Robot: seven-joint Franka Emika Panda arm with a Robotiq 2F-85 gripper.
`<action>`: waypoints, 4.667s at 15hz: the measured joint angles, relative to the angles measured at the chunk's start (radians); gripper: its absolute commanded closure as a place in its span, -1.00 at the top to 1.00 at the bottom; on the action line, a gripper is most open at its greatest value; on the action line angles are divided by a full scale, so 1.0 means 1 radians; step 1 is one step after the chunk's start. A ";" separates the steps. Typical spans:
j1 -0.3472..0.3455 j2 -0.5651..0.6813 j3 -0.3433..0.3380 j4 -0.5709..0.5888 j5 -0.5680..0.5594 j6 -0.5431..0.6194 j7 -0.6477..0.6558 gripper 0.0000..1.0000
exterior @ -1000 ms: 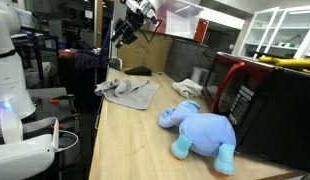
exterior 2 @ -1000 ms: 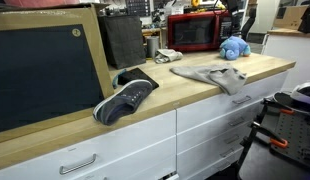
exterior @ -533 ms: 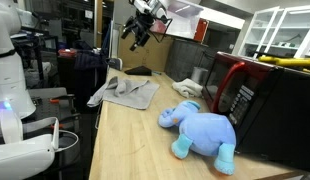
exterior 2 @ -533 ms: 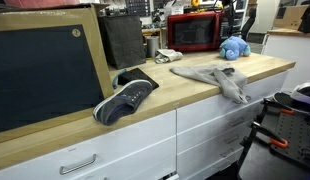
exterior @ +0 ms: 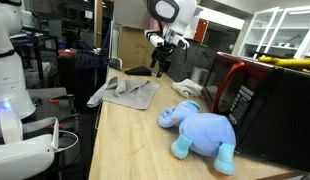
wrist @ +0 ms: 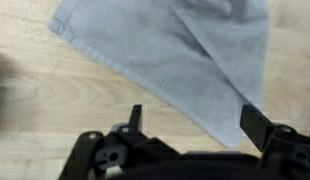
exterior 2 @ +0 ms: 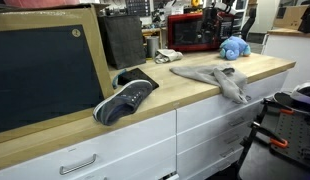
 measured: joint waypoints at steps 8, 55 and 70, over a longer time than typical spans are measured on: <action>0.008 0.119 0.022 -0.002 -0.146 0.159 0.183 1.00; -0.119 0.529 0.093 0.680 -0.139 -0.056 0.256 0.59; -0.132 0.522 0.015 0.678 -0.164 -0.271 0.520 1.00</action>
